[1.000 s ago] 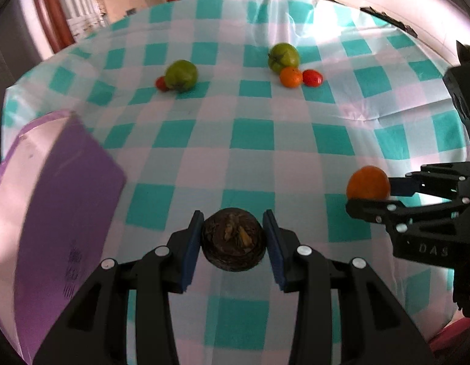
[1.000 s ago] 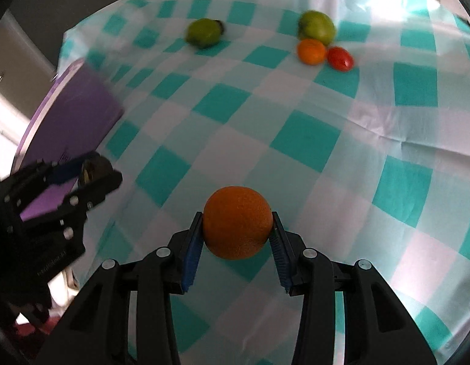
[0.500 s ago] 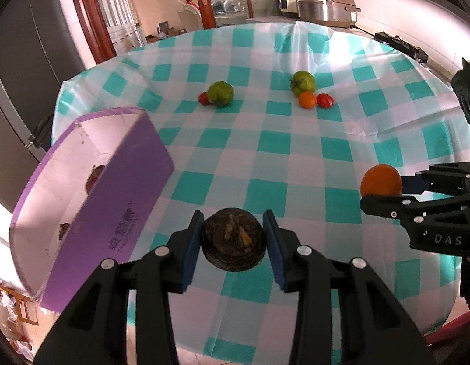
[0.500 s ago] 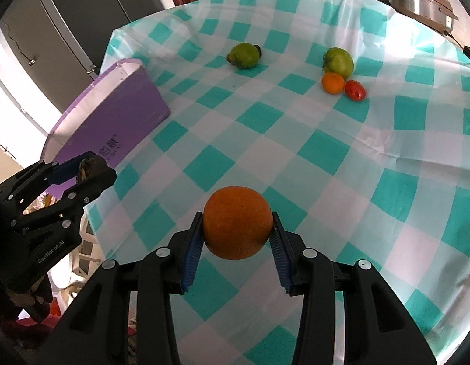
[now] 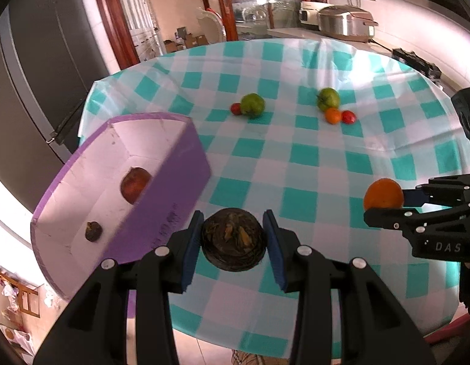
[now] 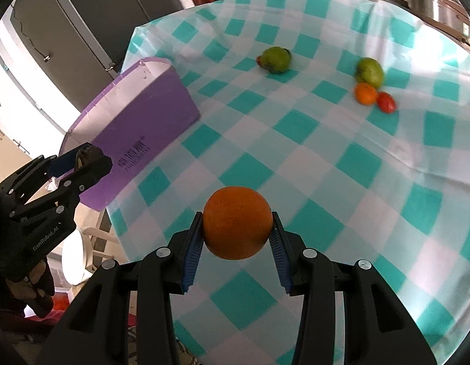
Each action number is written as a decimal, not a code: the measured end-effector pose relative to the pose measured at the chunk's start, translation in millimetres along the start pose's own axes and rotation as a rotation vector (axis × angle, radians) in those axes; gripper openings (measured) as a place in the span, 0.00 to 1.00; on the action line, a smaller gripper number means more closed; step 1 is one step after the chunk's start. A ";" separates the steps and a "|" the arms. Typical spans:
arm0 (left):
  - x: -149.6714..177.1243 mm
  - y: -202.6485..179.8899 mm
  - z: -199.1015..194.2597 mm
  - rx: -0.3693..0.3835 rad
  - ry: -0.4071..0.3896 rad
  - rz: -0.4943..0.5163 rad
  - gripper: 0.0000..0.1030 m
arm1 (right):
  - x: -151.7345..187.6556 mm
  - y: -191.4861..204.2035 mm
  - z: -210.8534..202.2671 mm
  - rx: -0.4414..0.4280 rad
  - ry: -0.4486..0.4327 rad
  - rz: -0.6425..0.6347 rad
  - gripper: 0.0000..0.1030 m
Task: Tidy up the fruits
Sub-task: 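Carry the orange and mangosteen in both tools over the white box, then open both tools to drop the orange and mangosteen into the box, then grasp a red tomato with the right tool while the left tool grasps an orange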
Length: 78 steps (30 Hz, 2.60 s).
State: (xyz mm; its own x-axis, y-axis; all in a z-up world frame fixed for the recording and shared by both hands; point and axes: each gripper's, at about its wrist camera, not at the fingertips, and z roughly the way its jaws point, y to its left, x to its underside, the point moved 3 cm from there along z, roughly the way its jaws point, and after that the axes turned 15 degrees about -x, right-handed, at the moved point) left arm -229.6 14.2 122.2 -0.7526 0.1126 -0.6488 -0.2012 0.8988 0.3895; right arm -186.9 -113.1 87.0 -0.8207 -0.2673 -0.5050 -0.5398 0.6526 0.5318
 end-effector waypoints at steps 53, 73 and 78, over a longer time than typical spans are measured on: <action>-25.8 209.5 297.9 0.067 0.436 -0.048 0.65 | -143.9 172.7 290.4 0.074 0.638 -0.222 0.70; -91.6 129.3 80.7 -0.267 0.089 -0.150 0.98 | -129.0 145.6 66.6 -0.120 0.079 -0.183 0.84; -87.4 46.7 39.0 -0.188 0.019 -0.068 0.98 | -84.9 87.3 15.2 -0.052 0.010 -0.085 0.85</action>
State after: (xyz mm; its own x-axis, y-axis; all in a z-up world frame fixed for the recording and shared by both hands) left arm -148.8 62.9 171.7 -0.7449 0.0445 -0.6657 -0.3641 0.8089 0.4616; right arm -161.5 -22.7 165.9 -0.7733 -0.3269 -0.5433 -0.6161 0.5896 0.5223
